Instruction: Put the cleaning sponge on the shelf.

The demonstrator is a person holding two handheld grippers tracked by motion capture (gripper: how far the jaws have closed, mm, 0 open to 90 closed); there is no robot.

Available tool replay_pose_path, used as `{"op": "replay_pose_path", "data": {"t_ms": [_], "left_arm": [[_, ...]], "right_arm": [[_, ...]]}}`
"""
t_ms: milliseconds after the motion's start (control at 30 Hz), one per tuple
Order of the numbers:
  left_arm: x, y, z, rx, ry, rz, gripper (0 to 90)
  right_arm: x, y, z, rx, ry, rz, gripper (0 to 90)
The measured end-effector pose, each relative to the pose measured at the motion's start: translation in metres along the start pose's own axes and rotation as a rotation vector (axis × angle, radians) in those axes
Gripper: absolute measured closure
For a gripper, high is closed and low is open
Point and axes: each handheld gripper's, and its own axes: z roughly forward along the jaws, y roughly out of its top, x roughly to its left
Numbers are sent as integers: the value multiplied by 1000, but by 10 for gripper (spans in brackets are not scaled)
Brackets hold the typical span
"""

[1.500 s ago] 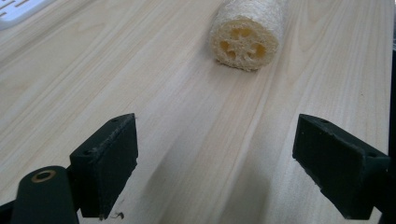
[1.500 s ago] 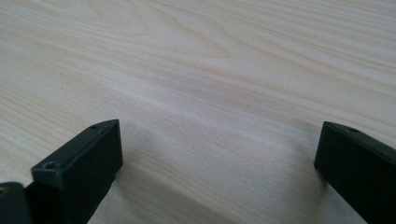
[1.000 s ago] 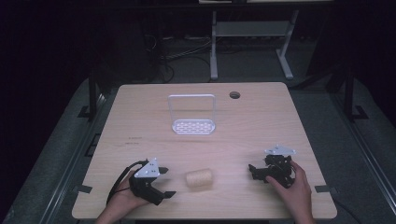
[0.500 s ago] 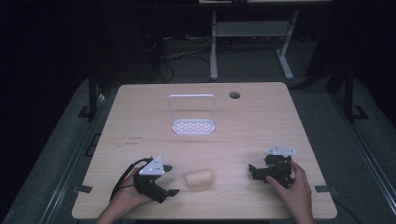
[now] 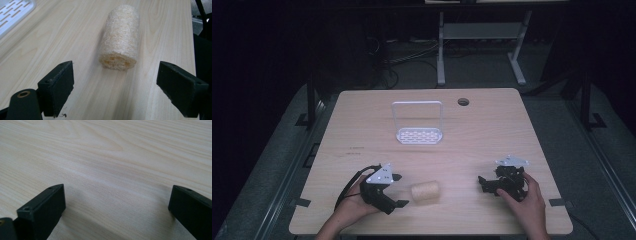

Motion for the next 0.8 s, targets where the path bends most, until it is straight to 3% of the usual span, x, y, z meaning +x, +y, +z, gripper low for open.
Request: {"op": "replay_pose_path", "data": {"t_ms": [167,800], "left_arm": [[1,9,3,9,-14,21,141],[1,30,28,45,-58,38,140]], "right_arm": [[0,0,0,0,0,0,6],[0,0,0,0,0,-1,6]]}}
